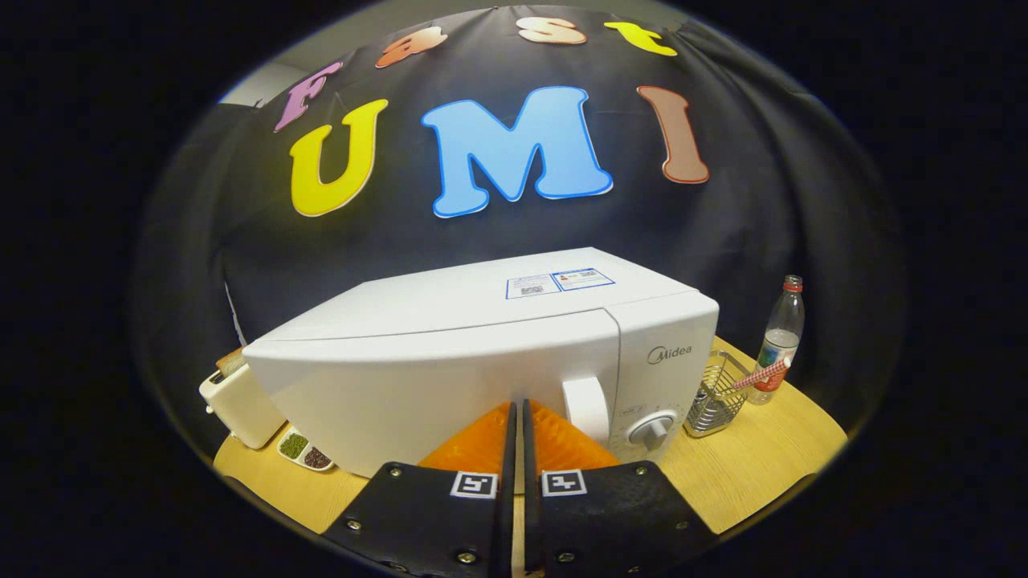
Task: Open the microwave, put the food inside, and close the microwave door.
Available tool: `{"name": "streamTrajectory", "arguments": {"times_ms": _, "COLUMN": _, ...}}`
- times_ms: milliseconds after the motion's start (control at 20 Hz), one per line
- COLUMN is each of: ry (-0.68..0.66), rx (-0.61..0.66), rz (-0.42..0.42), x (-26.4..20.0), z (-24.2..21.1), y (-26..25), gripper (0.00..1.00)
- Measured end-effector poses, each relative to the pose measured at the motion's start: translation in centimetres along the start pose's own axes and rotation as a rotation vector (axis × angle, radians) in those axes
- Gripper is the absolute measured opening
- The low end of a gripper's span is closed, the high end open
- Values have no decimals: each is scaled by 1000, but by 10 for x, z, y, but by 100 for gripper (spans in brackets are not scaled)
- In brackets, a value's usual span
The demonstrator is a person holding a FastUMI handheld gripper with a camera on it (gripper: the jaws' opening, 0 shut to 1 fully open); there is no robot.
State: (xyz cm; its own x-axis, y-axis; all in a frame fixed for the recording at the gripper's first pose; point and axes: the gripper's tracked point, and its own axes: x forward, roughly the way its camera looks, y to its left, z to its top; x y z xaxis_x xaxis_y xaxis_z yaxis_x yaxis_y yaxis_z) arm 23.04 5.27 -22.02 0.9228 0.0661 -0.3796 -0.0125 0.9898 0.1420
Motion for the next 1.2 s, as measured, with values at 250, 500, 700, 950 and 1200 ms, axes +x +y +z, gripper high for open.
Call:
{"name": "streamTrajectory", "arguments": {"times_ms": 250, "ry": -50, "rx": -66, "rz": 3, "x": -33, "z": 7, "y": 15, "gripper": 6}}
{"name": "streamTrajectory", "arguments": {"times_ms": 500, "ry": -101, "rx": -97, "rz": -4, "x": -75, "z": 21, "y": 18, "gripper": 6}}
{"name": "streamTrajectory", "arguments": {"times_ms": 700, "ry": -124, "rx": -90, "rz": -17, "x": -108, "z": 23, "y": 17, "gripper": 6}}
{"name": "streamTrajectory", "arguments": {"times_ms": 950, "ry": -156, "rx": -92, "rz": -26, "x": -152, "z": 22, "y": 17, "gripper": 6}}
{"name": "streamTrajectory", "arguments": {"times_ms": 1200, "ry": -180, "rx": -97, "rz": -31, "x": -193, "z": 11, "y": 20, "gripper": 6}}
